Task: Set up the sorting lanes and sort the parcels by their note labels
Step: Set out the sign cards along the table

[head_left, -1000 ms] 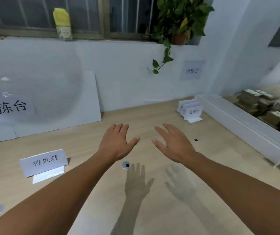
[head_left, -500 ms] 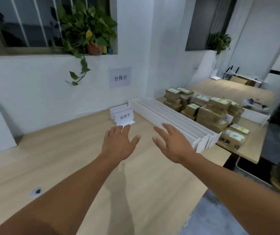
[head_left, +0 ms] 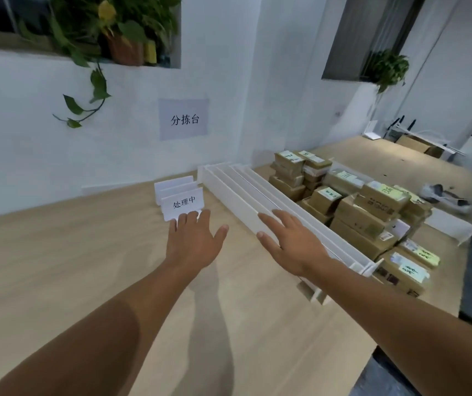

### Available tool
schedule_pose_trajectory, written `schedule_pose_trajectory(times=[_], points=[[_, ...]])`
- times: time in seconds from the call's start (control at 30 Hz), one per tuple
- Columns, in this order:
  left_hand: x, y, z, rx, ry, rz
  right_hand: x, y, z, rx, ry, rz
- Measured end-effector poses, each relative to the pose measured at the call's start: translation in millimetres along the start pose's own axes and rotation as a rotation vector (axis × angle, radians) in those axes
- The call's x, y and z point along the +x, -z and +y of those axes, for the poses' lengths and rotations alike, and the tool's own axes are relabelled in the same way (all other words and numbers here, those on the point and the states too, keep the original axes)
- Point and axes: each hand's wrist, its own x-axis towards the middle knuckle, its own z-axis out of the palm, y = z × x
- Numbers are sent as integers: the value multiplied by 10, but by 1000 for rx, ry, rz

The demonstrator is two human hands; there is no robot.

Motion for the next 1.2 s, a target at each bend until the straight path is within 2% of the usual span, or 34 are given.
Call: schedule_pose_trajectory(times=[0.23, 0.5, 0.93, 1.07, 1.2], points=[[738, -370, -259, 15, 99, -2, 1160, -294, 315, 29, 121, -83], [1701, -681, -804, 59, 301, 43, 2580, -1031, 456, 99, 304, -145], [3277, -1780, -1527, -83, 591, -32, 4673, -2591, 834, 310, 326, -164], [3576, -2165, -1806, -150, 636, -101, 5021, -3111, 788, 395, 321, -182], [3680, -2483, -1841, -266, 632, -134, 5149, -3446, 734, 362, 325, -262]])
